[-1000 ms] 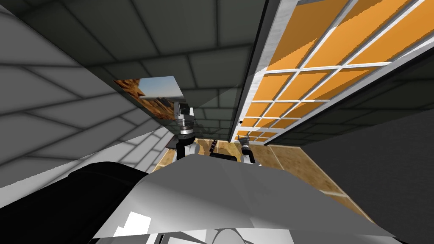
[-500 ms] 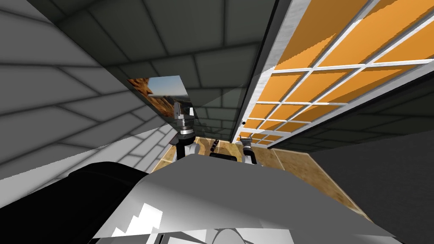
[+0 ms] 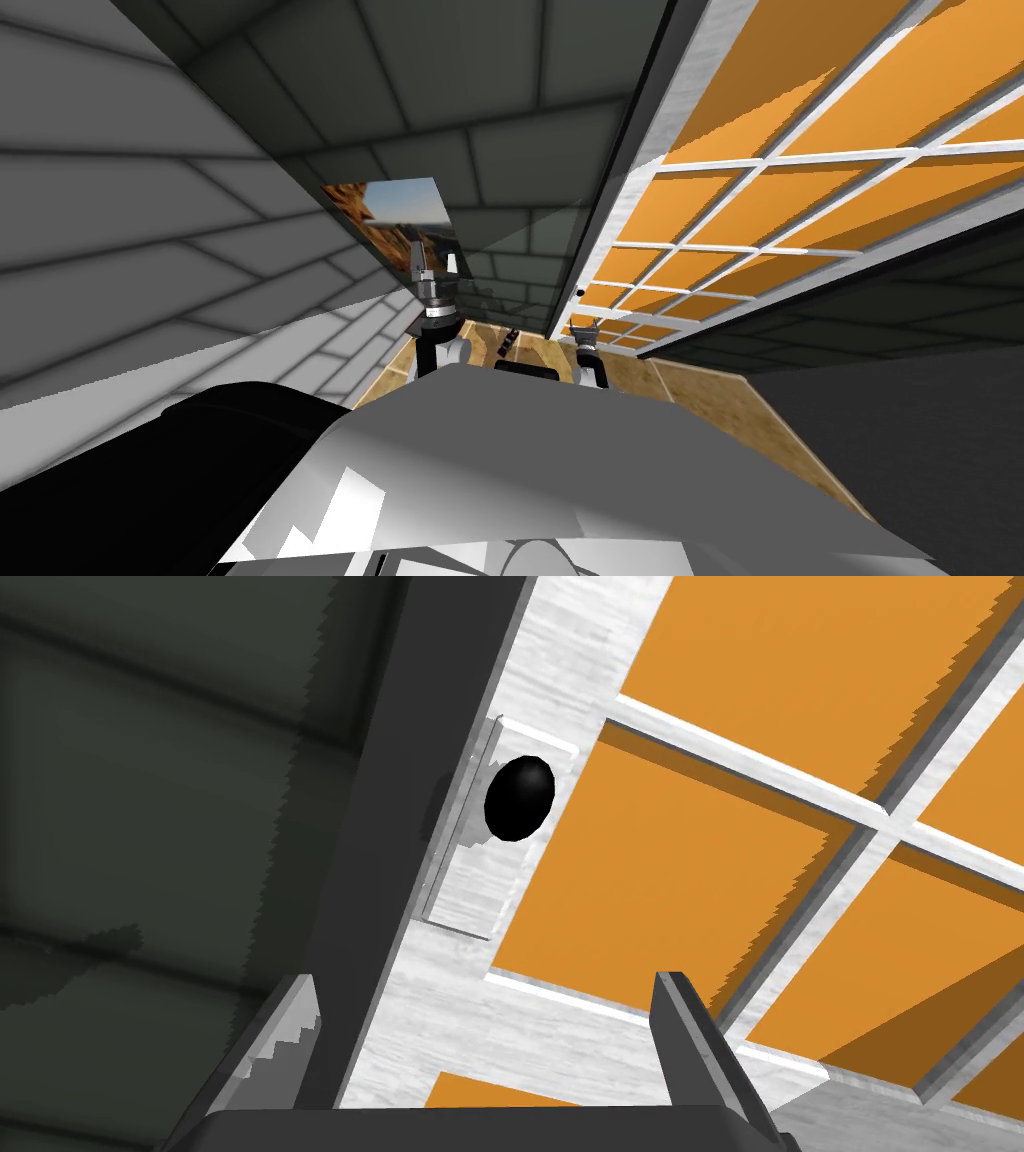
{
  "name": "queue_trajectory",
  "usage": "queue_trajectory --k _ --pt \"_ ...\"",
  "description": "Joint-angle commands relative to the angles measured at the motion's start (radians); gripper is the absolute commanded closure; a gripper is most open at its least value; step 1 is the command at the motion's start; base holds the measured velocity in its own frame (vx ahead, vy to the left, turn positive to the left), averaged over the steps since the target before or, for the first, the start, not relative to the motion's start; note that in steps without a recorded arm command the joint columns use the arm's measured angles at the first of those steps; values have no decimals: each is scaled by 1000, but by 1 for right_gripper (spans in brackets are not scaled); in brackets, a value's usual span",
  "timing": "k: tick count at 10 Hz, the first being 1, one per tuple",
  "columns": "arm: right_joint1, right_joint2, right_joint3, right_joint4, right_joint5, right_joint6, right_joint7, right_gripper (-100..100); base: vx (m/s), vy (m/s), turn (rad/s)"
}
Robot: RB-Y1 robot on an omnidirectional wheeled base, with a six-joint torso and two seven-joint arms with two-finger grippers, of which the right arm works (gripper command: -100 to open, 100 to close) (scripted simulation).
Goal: Pull the door open
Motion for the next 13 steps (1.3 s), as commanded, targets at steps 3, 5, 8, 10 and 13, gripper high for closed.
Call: queue_trajectory --k 3,5,8,10,13 --pt "17 -3 -40 -19 4 11 -82 -100 5 -21 114" --pt "26 -4 -67 -26 7 16 -134 -100 1 -25 155" --pt "39 -6 -105 -37 11 24 -219 -100 9 -31 146" --pt "46 -7 -124 -42 13 28 -258 -100 1 -31 104" --pt "55 -8 -151 -50 17 33 -318 -100 4 -29 102"
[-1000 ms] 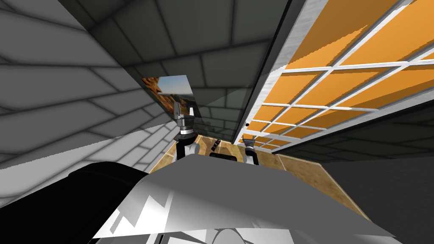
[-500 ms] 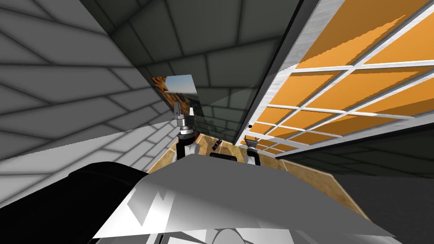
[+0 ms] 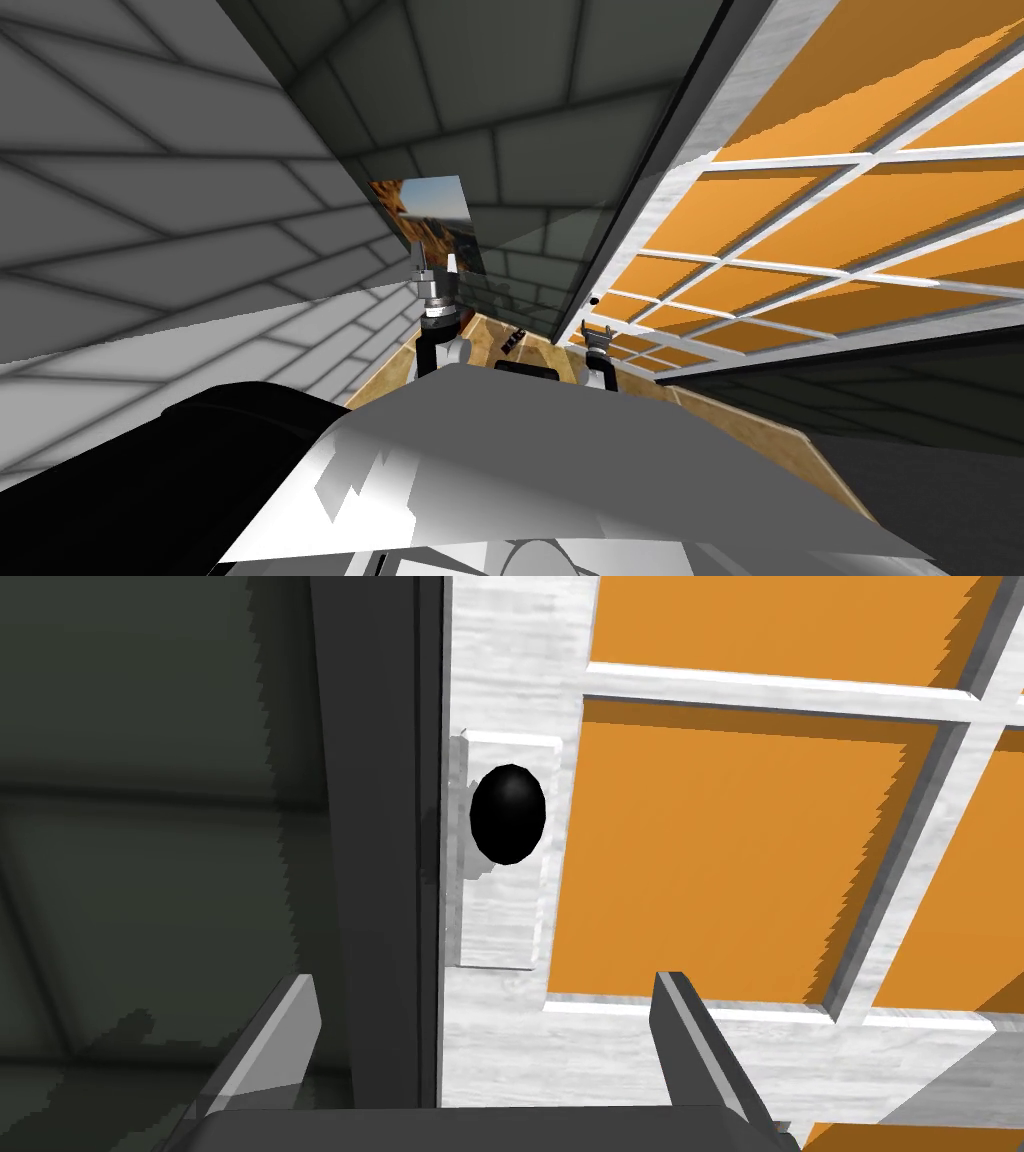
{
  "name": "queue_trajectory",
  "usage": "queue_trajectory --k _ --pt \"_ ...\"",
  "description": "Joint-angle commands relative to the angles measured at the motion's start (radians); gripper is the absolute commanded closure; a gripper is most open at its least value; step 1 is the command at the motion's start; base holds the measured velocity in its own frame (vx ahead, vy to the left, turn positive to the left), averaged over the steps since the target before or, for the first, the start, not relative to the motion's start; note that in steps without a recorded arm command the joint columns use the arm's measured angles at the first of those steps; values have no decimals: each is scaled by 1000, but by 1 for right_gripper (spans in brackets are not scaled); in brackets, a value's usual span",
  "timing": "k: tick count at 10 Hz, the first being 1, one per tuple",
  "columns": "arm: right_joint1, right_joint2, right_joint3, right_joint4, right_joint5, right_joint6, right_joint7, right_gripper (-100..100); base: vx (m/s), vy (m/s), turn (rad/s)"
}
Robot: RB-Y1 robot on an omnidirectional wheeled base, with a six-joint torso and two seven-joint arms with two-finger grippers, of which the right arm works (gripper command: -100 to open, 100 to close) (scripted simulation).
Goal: Pull the door open
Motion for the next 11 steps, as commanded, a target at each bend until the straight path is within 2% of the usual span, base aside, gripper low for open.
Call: queue_trajectory --k 1,3,4,5,6,7,8,9,10,11 --pt "9 -2 -15 -9 2 5 -35 -100 5 -33 130" --pt "14 -3 -31 -14 3 8 -69 -100 4 -34 83" --pt "16 -2 -26 -17 3 7 -56 -100 0 -15 11" --pt "20 -24 -47 5 -11 -2 -80 -100 52 22 284" --pt "21 -33 -56 14 -18 -6 -90 -100 96 26 285" --pt "21 -33 -56 14 -18 -6 -90 -100 82 11 58" --pt "25 -55 -76 37 -33 -16 -111 -100 92 10 289" --pt "26 -67 -87 49 -41 -21 -123 -100 117 -7 264" --pt "26 -67 -87 49 -41 -21 -123 -100 88 -9 46" --pt "30 -91 -110 73 -57 -32 -147 -100 94 -14 264"
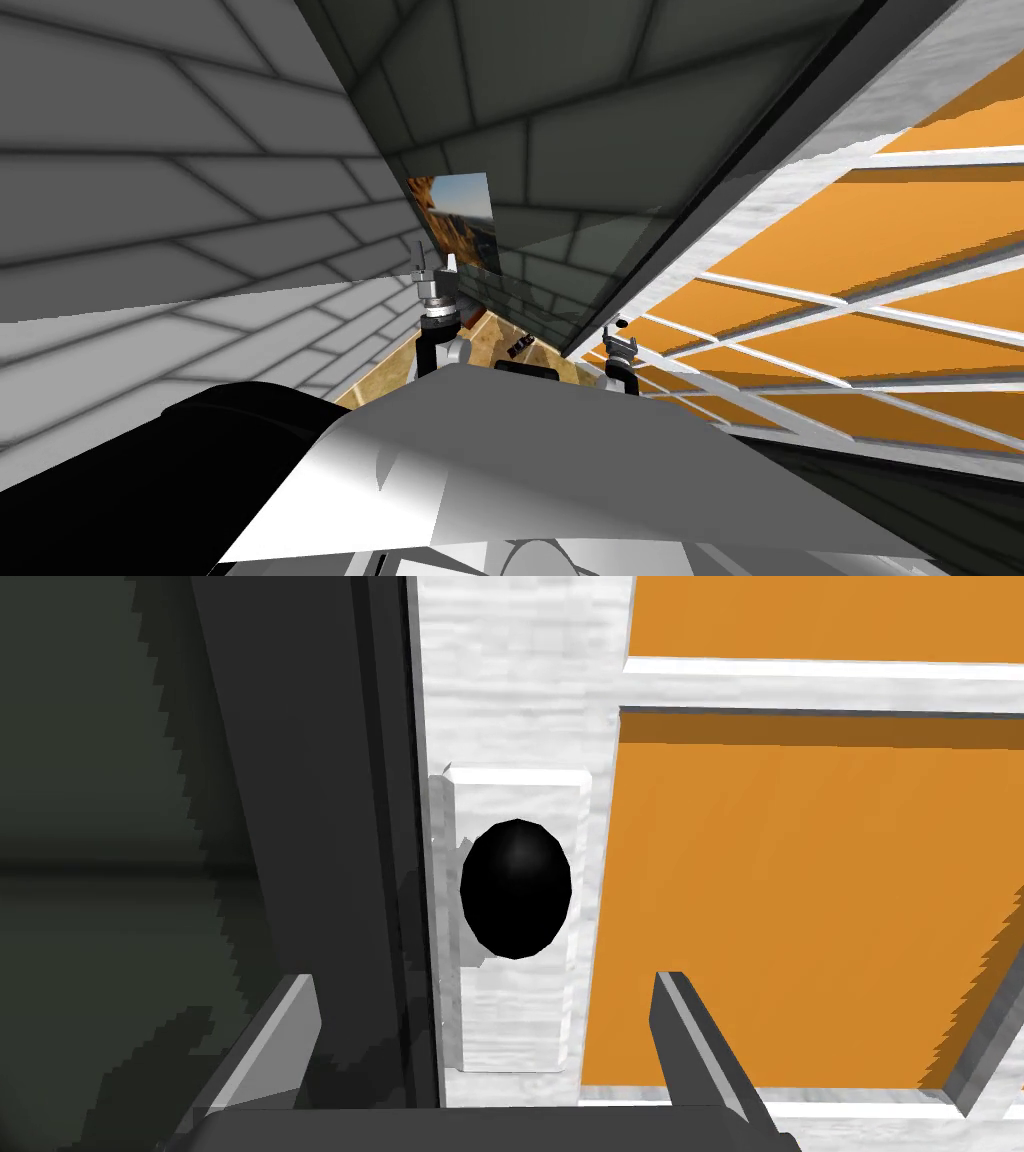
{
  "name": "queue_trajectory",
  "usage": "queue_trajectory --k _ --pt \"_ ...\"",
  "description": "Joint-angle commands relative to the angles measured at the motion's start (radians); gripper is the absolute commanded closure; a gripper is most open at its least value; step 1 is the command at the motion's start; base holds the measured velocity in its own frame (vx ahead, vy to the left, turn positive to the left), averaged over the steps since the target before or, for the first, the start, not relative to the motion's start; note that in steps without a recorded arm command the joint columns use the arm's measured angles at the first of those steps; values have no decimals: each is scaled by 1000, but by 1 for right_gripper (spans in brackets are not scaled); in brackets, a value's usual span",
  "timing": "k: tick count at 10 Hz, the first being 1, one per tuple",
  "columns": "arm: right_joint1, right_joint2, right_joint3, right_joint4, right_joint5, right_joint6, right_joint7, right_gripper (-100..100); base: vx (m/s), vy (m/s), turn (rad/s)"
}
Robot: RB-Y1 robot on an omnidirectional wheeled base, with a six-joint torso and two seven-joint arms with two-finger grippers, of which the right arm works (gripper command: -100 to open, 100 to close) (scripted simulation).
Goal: Pull the door open
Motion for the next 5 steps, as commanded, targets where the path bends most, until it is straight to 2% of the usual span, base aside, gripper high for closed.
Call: queue_trajectory --k 1,2,3,4,5 --pt "28 -13 -15 -33 -11 7 -2 -100 91 -25 157" --pt "31 -35 -35 -11 -26 -3 -23 -100 120 -27 237" --pt "33 -44 -44 -1 -32 -7 -33 -100 111 -37 282" --pt "33 -44 -44 -1 -32 -7 -33 -100 59 -25 48" --pt "36 -63 -62 18 -45 -16 -51 -100 58 2 195"
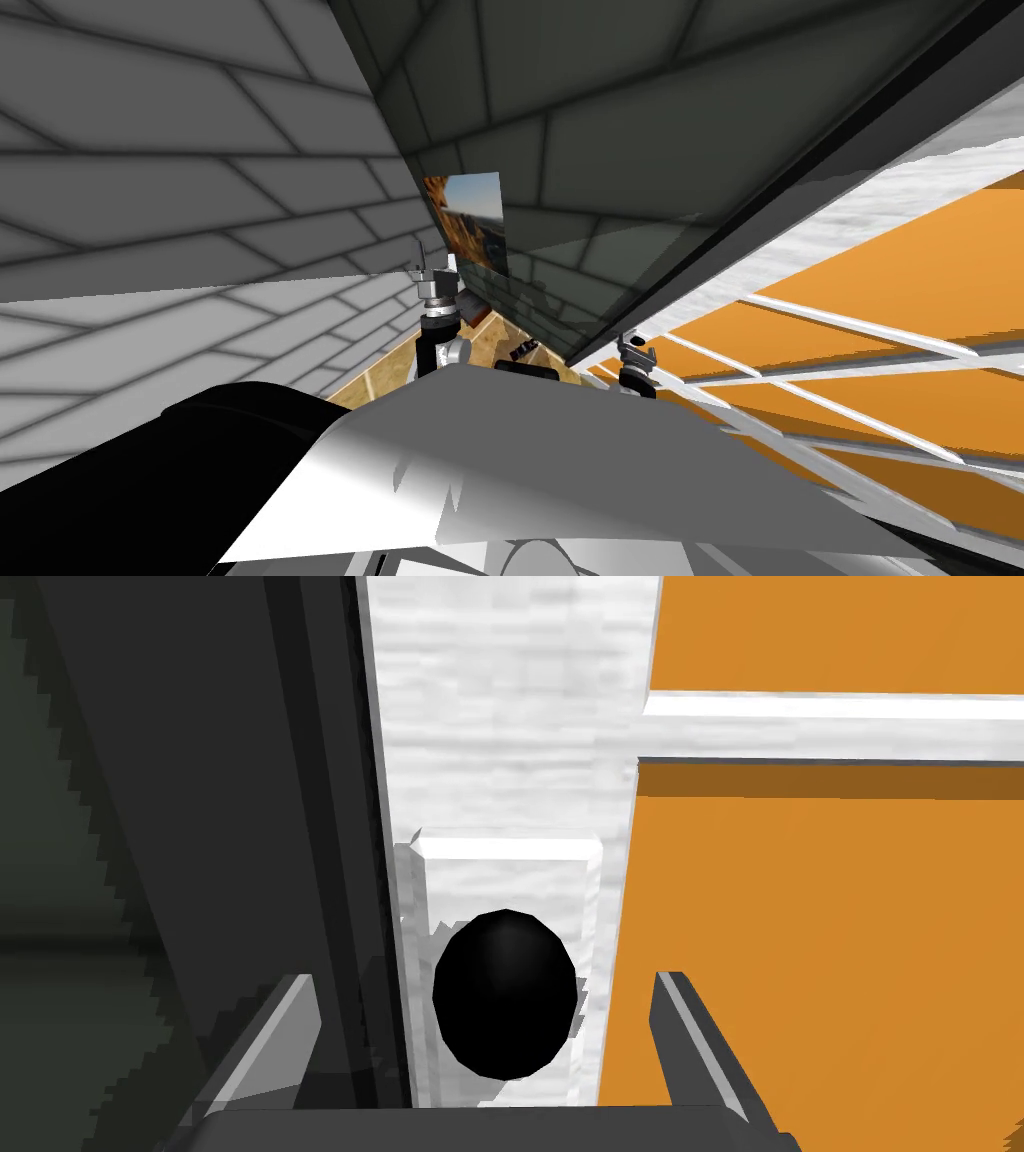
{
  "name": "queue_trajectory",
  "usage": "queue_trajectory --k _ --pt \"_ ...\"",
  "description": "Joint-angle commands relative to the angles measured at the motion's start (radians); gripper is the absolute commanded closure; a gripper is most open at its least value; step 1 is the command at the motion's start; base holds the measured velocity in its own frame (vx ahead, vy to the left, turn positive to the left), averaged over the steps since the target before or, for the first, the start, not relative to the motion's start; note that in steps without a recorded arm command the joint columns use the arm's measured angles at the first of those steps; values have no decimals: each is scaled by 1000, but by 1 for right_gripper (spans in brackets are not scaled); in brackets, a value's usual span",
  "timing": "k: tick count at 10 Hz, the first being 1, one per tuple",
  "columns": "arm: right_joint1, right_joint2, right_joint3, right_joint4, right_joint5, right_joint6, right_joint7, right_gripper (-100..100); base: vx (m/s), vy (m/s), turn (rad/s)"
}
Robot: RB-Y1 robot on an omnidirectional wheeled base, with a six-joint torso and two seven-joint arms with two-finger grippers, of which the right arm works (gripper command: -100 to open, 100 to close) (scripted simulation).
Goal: Pull the door open
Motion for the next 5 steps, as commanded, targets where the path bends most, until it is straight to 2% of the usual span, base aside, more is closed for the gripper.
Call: queue_trajectory --k 1,2,3,5 --pt "-30 -14 -10 50 -5 -20 -23 -100 45 4 111" --pt "-8 -5 -1 34 -2 -7 -13 -100 2 11 1" --pt "-8 -5 -1 34 -2 -7 -13 100 -13 11 7" --pt "-8 -5 -1 34 -2 -7 -13 100 -4 -10 -18"
